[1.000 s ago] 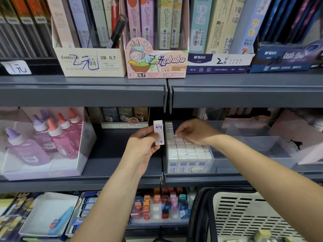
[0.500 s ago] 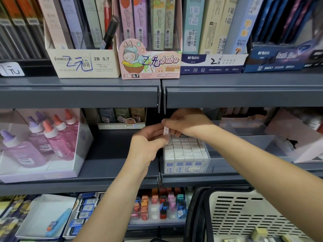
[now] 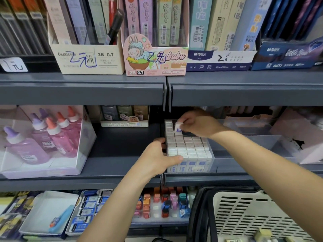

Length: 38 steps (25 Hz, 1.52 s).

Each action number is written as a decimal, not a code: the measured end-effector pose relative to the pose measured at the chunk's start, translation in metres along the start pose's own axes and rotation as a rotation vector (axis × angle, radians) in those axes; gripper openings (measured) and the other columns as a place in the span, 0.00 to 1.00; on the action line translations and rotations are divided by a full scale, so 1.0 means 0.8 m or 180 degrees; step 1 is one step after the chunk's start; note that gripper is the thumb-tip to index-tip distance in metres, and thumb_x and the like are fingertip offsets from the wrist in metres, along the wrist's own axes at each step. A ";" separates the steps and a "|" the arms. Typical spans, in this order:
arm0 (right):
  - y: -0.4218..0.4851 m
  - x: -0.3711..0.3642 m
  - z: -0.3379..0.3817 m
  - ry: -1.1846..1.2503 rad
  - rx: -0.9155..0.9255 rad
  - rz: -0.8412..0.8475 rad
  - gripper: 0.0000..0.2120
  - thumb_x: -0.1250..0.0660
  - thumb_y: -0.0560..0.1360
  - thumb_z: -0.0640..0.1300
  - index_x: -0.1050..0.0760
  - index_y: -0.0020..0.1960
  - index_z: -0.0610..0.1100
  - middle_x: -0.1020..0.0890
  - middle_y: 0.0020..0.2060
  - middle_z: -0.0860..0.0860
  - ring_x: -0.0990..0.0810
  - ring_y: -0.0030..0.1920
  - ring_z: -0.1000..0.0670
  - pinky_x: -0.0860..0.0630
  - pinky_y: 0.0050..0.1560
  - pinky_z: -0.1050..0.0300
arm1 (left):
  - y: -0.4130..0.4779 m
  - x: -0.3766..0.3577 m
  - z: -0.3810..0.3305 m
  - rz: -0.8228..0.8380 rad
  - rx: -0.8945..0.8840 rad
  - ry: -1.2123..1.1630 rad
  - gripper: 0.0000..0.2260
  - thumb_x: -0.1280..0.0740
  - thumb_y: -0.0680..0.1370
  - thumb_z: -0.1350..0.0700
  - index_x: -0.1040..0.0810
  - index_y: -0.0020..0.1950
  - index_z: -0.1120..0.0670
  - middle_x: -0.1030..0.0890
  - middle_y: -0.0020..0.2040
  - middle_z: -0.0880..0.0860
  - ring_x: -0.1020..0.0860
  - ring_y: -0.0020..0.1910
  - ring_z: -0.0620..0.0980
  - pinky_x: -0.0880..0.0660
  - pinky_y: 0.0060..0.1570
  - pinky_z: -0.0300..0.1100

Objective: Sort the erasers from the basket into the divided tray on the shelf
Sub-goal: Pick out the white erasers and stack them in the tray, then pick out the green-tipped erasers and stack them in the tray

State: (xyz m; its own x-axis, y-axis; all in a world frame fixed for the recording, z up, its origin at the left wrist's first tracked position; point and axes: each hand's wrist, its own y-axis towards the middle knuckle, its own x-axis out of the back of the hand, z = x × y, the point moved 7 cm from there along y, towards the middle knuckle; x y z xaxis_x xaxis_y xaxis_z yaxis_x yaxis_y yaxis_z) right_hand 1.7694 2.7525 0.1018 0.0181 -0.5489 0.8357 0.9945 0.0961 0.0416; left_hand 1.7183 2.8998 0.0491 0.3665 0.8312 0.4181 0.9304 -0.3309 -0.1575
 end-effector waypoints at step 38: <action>-0.423 -0.026 -0.304 -0.0381 -0.0854 0.1495 0.09 0.35 0.76 0.44 0.21 0.54 0.43 0.20 0.46 0.53 0.23 0.43 0.60 0.28 0.44 0.69 | -0.120 -0.335 -0.069 0.1397 -0.0525 0.1466 0.08 0.32 0.75 0.52 0.22 0.52 0.52 0.21 0.48 0.48 0.22 0.48 0.47 0.26 0.50 0.40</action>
State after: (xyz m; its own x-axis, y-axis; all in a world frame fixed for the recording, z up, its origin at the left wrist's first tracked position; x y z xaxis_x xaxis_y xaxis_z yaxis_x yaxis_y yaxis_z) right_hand 1.4574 2.5297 -0.0629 0.4698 -0.3983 0.7878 0.8740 0.0844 -0.4785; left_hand 1.5300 2.6842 0.0012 0.6369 0.3392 0.6923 0.6685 -0.6903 -0.2767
